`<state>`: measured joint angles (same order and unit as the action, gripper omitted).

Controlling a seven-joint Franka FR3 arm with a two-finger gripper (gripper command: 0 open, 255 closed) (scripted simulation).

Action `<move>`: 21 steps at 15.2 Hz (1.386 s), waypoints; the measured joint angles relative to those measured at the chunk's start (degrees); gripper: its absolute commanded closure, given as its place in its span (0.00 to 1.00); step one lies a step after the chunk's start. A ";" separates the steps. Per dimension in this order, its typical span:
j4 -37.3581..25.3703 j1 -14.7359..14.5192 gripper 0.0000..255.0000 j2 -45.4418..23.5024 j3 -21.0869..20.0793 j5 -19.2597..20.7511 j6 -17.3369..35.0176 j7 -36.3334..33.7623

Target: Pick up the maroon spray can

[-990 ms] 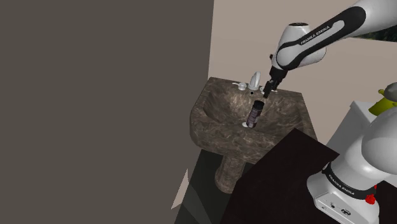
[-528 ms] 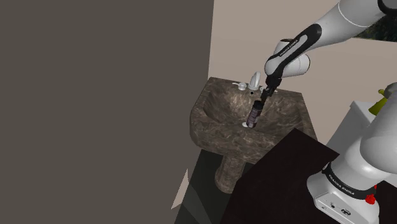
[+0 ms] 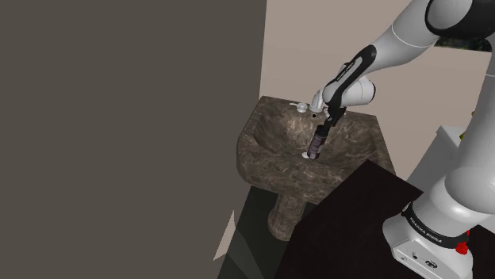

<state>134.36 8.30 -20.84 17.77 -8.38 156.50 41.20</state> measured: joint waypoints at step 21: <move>0.16 -0.80 1.00 1.88 0.93 1.13 -1.70 -0.84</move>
<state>134.52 7.49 -18.96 18.70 -7.25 154.80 40.37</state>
